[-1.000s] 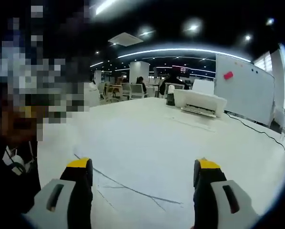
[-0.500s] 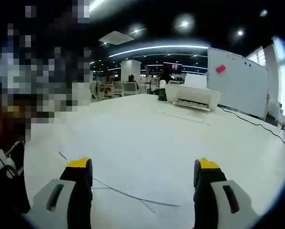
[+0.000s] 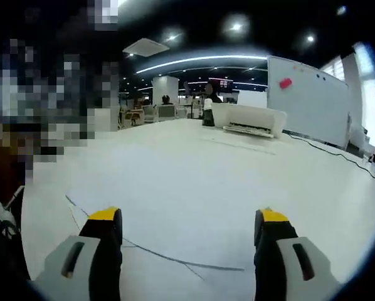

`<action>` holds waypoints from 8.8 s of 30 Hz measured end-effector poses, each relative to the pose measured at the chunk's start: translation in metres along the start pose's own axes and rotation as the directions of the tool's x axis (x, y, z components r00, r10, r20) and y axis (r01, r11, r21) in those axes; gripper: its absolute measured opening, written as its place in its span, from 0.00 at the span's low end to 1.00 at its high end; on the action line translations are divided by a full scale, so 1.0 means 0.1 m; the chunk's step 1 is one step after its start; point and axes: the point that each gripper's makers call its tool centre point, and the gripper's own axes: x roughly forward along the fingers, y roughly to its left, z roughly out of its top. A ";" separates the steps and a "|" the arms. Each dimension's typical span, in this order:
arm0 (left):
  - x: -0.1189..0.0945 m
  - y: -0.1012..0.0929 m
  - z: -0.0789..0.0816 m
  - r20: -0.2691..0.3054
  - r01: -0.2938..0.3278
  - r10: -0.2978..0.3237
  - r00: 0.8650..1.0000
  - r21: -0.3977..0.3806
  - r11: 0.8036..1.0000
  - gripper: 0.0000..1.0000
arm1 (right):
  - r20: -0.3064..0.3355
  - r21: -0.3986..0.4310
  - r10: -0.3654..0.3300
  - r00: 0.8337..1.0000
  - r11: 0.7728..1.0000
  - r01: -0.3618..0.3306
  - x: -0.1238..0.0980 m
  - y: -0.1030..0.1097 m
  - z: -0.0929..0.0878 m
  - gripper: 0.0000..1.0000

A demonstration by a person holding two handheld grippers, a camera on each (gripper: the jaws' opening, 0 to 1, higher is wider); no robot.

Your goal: Organize the stack of printing papers by aligning and flattening the scattered papers on the table

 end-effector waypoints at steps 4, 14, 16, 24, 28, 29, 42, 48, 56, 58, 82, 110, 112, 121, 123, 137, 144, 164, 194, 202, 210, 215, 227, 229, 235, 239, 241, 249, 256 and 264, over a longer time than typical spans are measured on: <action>0.01 0.00 -0.01 -0.003 0.000 0.000 1.000 0.000 1.000 0.95 | -0.014 -0.010 -0.015 1.000 1.000 0.015 0.01 -0.01 -0.05 0.77; 0.02 0.00 -0.02 -0.007 -0.003 0.003 1.000 0.006 1.000 0.95 | -0.052 -0.057 -0.033 0.998 0.998 0.030 0.03 0.01 -0.16 0.74; 0.02 0.00 -0.04 -0.014 -0.006 0.006 1.000 0.014 1.000 0.94 | -0.053 -0.039 -0.026 0.998 0.999 0.024 0.03 0.01 -0.17 0.73; 0.03 0.00 -0.05 -0.018 -0.005 0.005 1.000 0.017 1.000 0.94 | -0.034 0.009 0.001 0.999 1.000 -0.001 0.01 0.06 -0.19 0.70; 0.04 -0.02 -0.06 -0.021 0.000 0.000 1.000 0.016 1.000 0.94 | -0.030 0.009 0.000 1.000 1.000 0.000 -0.01 0.08 -0.19 0.69; 0.04 -0.03 -0.07 -0.022 0.001 0.000 1.000 0.016 1.000 0.94 | -0.030 0.009 0.000 1.000 1.000 0.000 -0.02 0.09 -0.19 0.70; 0.04 -0.02 -0.09 -0.027 -0.003 0.003 1.000 0.017 1.000 0.93 | -0.023 0.014 -0.020 1.000 1.000 0.020 -0.02 0.07 -0.21 0.74; 0.05 -0.03 -0.07 -0.024 0.000 0.001 1.000 0.018 1.000 0.93 | -0.021 0.011 -0.013 1.000 1.000 0.013 -0.02 0.09 -0.20 0.58; 0.04 -0.04 -0.09 -0.028 0.001 0.000 1.000 0.020 1.000 0.93 | -0.021 -0.008 0.033 0.999 0.999 -0.033 -0.02 0.23 -0.20 0.41; 0.04 -0.04 -0.09 -0.028 0.000 0.001 1.000 0.019 1.000 0.93 | -0.020 -0.018 0.053 0.998 0.998 -0.053 -0.02 0.29 -0.19 0.35; 0.00 -0.02 -0.08 -0.026 -0.005 0.005 1.000 0.022 1.000 0.93 | -0.015 -0.171 0.116 0.993 0.978 -0.117 0.07 0.49 -0.16 0.01; -0.03 0.01 -0.01 -0.018 -0.018 0.019 1.000 0.033 0.999 0.93 | 0.033 -0.192 0.082 0.996 0.979 -0.074 -0.04 0.42 0.06 0.00; -0.04 0.01 0.00 -0.017 -0.017 0.018 1.000 0.034 0.999 0.93 | 0.048 -0.200 0.080 0.996 0.977 -0.069 -0.07 0.43 0.13 0.00; -0.05 0.01 -0.01 -0.017 -0.018 0.018 1.000 0.033 0.999 0.93 | 0.121 -0.238 0.073 0.990 0.970 -0.043 -0.27 0.45 0.47 0.00; -0.05 0.01 -0.01 -0.016 -0.017 0.017 1.000 0.033 0.999 0.93 | 0.145 -0.249 0.069 0.987 0.968 -0.031 -0.32 0.45 0.55 0.00; -0.05 -0.02 0.02 -0.007 -0.011 0.011 1.000 0.035 0.999 0.93 | 0.264 -0.291 0.075 0.961 0.957 0.006 -0.57 0.51 0.98 0.00; -0.06 -0.02 0.02 -0.007 -0.010 0.011 1.000 0.036 0.999 0.93 | 0.301 -0.299 0.096 0.949 0.954 -0.001 -0.68 0.57 1.13 0.00; -0.07 -0.05 0.05 0.008 -0.001 0.001 1.000 0.030 1.000 0.93 | 0.367 -0.309 0.172 0.914 0.949 -0.054 -1.04 0.78 1.47 0.00; -0.05 -0.14 0.11 0.029 0.023 -0.024 0.999 0.047 0.999 0.93 | 0.365 -0.290 0.270 0.891 0.942 -0.167 -1.17 1.10 1.54 0.00; -0.02 -0.20 0.13 0.035 0.041 -0.043 0.998 0.053 0.998 0.92 | 0.375 -0.281 0.306 0.875 0.937 -0.208 -1.20 1.21 1.61 0.00; 0.02 -0.27 0.17 0.055 0.066 -0.070 0.996 0.070 0.995 0.90 | 0.366 -0.287 0.345 0.864 0.925 -0.248 -1.18 1.36 1.62 0.00; 0.02 -0.36 0.24 0.086 0.114 -0.118 0.989 0.050 0.992 0.89 | 0.359 -0.288 0.366 0.859 0.918 -0.272 -1.17 1.44 1.62 0.00; 0.01 -0.37 0.36 0.150 0.129 -0.131 0.980 0.021 0.991 0.85 | 0.343 -0.294 0.429 0.836 0.894 -0.338 -1.18 1.59 1.61 0.00; 0.01 -0.37 0.37 0.155 0.130 -0.131 0.979 0.018 0.991 0.85 | 0.342 -0.294 0.430 0.835 0.893 -0.340 -1.18 1.60 1.62 0.00; 0.01 -0.36 0.40 0.163 0.127 -0.130 0.978 0.026 0.992 0.85 | 0.334 -0.288 0.443 0.832 0.889 -0.357 -1.16 1.64 1.59 0.00; 0.00 -0.37 0.43 0.172 0.128 -0.131 0.976 0.025 0.991 0.85 | 0.334 -0.308 0.462 0.822 0.877 -0.368 -1.18 1.70 1.58 0.00; 0.00 -0.38 0.44 0.175 0.132 -0.135 0.975 0.025 0.991 0.85 | 0.334 -0.319 0.472 0.816 0.871 -0.373 -1.20 1.73 1.58 0.00; 0.01 -0.40 0.44 0.175 0.123 -0.131 0.976 0.052 0.991 0.79 | 0.316 -0.328 0.484 0.816 0.863 -0.385 -1.19 1.78 1.54 0.00; 0.00 -0.41 0.47 0.187 0.130 -0.143 0.972 0.076 0.989 0.72 | 0.315 -0.328 0.488 0.814 0.861 -0.389 -1.20 1.79 1.53 0.00; 0.04 -0.46 0.43 0.177 0.144 -0.163 0.971 0.113 0.983 0.65 | 0.309 -0.332 0.497 0.811 0.855 -0.398 -1.19 1.82 1.50 0.00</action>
